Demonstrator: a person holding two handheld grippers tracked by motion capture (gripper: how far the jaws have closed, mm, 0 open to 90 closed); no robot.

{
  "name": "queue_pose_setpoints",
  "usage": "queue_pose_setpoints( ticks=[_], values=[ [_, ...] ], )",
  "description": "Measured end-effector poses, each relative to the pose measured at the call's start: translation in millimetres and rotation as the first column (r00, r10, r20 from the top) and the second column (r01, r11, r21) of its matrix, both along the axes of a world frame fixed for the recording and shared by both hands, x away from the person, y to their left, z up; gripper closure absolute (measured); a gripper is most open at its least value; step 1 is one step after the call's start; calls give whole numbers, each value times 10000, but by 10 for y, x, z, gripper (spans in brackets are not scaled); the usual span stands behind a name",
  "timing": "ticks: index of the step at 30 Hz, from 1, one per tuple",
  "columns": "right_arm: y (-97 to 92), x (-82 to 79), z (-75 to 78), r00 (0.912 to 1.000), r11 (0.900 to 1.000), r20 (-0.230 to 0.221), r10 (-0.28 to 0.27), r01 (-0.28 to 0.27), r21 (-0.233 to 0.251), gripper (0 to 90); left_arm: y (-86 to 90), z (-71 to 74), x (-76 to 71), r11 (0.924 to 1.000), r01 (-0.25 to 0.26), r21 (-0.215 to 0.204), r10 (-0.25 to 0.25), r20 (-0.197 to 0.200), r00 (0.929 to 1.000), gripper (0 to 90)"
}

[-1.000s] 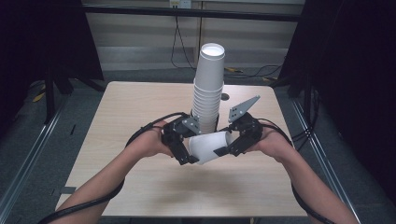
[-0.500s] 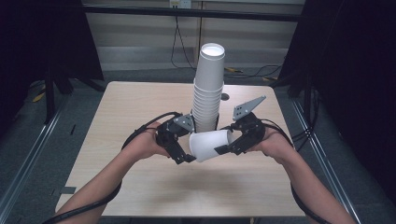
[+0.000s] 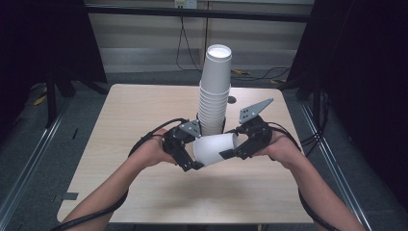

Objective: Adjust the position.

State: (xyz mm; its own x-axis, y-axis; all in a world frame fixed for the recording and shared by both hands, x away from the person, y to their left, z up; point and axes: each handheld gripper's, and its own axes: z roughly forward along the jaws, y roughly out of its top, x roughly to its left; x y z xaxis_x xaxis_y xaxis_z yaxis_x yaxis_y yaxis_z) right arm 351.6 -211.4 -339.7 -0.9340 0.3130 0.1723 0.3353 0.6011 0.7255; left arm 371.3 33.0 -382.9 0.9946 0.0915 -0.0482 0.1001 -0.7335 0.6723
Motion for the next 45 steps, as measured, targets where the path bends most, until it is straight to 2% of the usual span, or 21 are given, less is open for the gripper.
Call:
queue_pose_setpoints(
  ticks=[5,9,13,14,18,24,29,36,45],
  values=[
    [15,1,13,10000,10000,43,32,-32,60,244,-36,-18,-12,9998,37,-197,-38,-7,10000,0],
    [20,-1,17,10000,9999,2,70,-70,124,243,-56,-25,-16,9999,68,-117,-69,-96,9999,1],
    [22,3,6,9999,9998,-16,118,-118,184,243,-67,-46,-23,9999,118,-110,-121,-264,9996,51],
    [23,5,0,9999,9996,-63,124,-123,263,242,-72,-50,-26,10000,-83,-21,82,-184,9998,75],
    [14,8,-13,9999,9995,-95,103,-100,310,242,-56,-59,-26,9999,-55,-144,49,-378,9993,99],
    [13,12,-21,9998,9994,-118,127,-123,333,242,-48,-56,-16,9999,51,-132,-57,-448,9990,114],
    [19,17,-27,9997,9995,-196,176,-171,267,242,-53,-57,-22,10000,28,-74,-30,-323,9995,107],
    [26,15,-22,9995,9994,-203,251,-246,245,242,-69,-52,-18,10000,67,11,-67,-78,9999,46],
    [34,29,-42,9991,9994,-319,284,-278,200,242,-94,-63,-23,9993,331,143,-331,-6,9995,63]
  ],
)
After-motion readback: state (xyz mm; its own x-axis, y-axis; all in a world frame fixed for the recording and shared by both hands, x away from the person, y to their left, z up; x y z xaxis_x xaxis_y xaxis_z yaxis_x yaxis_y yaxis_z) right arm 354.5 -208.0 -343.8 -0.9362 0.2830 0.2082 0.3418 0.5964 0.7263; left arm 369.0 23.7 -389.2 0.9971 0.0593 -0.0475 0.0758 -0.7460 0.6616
